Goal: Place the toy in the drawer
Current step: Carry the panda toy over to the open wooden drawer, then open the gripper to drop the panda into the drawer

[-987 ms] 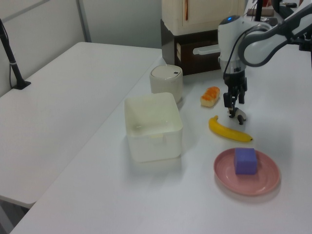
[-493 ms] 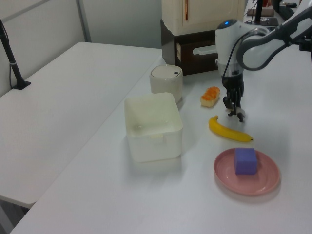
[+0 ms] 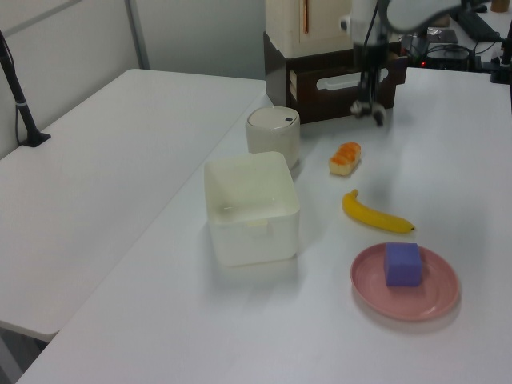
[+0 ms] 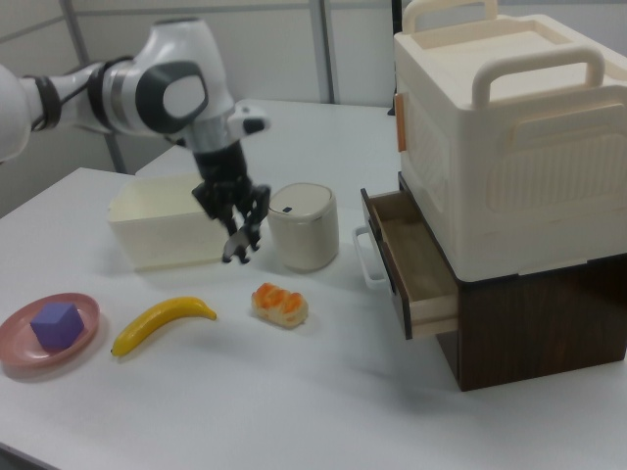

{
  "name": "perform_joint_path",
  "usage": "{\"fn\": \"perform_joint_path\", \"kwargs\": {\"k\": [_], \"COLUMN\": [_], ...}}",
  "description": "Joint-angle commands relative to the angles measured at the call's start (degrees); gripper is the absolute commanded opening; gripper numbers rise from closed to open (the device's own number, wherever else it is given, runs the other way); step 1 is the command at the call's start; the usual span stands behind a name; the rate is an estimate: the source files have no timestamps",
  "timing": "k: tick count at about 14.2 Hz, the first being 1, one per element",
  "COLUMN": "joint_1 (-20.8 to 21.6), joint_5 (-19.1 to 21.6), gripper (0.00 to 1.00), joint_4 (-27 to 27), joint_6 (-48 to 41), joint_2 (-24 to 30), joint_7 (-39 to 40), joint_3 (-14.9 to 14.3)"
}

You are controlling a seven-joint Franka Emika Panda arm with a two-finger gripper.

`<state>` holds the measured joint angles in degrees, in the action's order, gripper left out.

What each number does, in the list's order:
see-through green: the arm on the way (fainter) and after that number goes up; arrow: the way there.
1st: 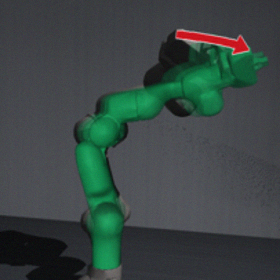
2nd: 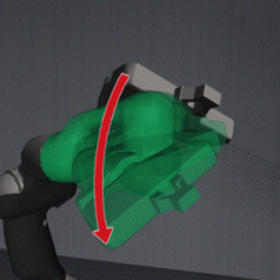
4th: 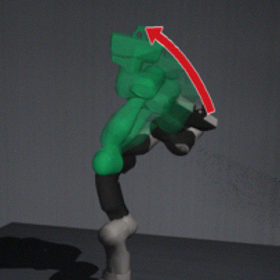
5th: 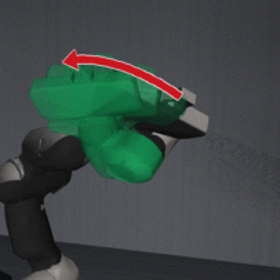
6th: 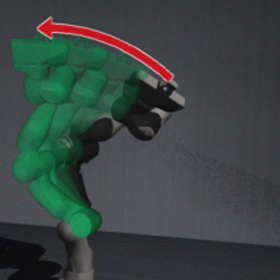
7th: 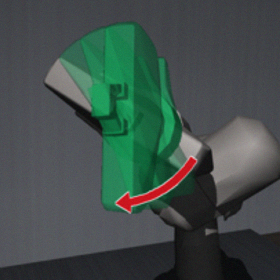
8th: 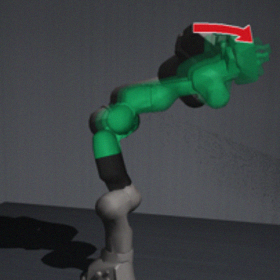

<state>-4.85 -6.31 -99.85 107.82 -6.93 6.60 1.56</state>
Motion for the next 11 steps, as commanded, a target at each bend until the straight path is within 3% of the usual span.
{"fn": "perform_joint_path", "kwargs": {"k": [1,4,7,11], "joint_1": [-3.3,-5.7,-7.8,-10.8], "joint_5": [-2.4,-4.4,-8.7,-13.2], "gripper": [0.05,0.05,0.05,0.06], "joint_4": [9.2,13.7,13.9,13.9], "joint_6": [-1.1,3.0,14.4,23.2], "joint_2": [-4.0,-6.9,-9.6,-12.1], "joint_7": [15.2,23.2,26.4,29.3], "joint_3": [-0.1,-0.4,-1.6,-2.3]}}
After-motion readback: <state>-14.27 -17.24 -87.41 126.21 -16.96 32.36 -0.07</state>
